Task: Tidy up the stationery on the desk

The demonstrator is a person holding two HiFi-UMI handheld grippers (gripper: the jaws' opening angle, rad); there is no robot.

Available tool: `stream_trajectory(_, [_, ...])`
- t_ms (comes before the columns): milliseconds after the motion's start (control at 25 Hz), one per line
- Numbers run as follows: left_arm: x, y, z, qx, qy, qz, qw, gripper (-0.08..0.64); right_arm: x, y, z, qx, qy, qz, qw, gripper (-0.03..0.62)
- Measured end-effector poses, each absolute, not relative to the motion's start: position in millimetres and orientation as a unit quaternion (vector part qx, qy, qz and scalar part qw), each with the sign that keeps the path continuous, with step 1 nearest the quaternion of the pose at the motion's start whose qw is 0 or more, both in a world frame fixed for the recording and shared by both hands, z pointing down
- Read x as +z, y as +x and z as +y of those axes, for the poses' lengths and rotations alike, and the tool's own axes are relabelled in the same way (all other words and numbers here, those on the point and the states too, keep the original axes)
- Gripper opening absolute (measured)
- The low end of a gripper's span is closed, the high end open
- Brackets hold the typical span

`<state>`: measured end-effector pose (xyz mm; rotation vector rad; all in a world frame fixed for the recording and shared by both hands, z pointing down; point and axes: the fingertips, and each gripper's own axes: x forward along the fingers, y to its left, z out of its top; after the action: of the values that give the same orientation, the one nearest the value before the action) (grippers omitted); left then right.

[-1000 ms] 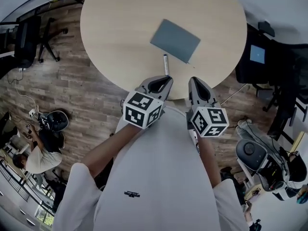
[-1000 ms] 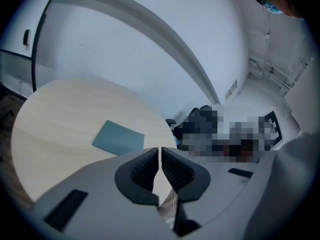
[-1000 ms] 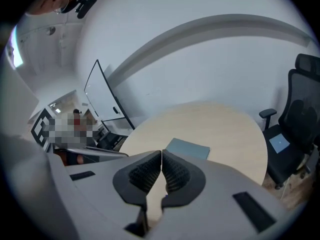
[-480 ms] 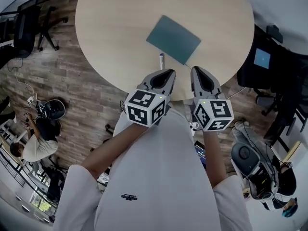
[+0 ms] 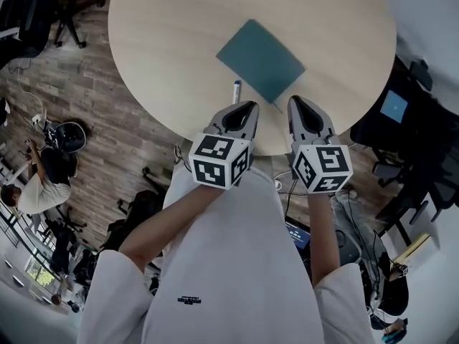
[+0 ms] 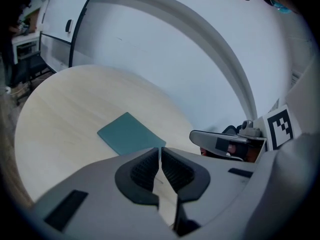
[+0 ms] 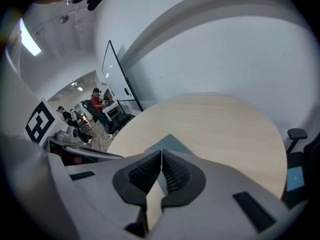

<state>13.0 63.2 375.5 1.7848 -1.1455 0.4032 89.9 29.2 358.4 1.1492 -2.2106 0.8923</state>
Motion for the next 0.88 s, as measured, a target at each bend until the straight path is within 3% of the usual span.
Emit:
stream_trajectory(760, [487, 20, 51, 0.161, 0.646, -0.524, 0.532, 0.034, 463, 95, -29, 0.307, 0.373, -0.821, 0.305, 0.038])
stream_trajectory(800, [492, 20, 50, 0.16, 0.642, -0.526, 0.534, 0.034, 470, 94, -32, 0.307, 0.369, -0.82, 0.309, 0.052])
stream_trajectory(880, [502, 17, 49, 0.158, 0.634, -0.53, 0.54, 0.036, 483, 90, -35, 0.309, 0.354, -0.823, 0.32, 0.17])
